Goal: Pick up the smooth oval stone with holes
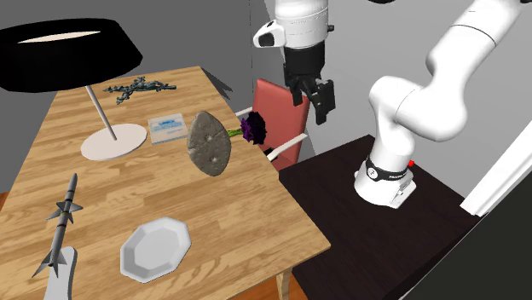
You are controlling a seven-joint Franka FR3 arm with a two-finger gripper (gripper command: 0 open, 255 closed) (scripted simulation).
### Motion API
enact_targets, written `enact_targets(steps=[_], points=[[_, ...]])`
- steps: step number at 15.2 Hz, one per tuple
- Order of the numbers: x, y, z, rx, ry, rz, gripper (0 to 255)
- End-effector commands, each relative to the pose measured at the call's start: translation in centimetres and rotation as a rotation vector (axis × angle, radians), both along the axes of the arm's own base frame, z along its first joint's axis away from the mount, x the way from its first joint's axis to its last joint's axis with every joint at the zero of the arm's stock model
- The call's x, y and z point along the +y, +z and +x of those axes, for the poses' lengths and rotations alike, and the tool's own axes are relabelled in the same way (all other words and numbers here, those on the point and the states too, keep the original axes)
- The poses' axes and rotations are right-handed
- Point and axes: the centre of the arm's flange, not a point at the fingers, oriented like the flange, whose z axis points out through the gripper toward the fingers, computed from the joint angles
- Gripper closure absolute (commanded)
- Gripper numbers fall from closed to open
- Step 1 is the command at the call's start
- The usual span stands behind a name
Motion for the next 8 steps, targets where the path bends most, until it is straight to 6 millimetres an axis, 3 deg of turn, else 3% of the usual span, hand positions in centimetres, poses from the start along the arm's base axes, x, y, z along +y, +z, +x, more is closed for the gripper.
enact_targets(steps=[1, 8], points=[[-2.5, -0.6, 0.9, -0.007, 0.001, 0.000, 0], [-10.5, -3.0, 4.7, -0.030, 0.003, 0.004, 0]])
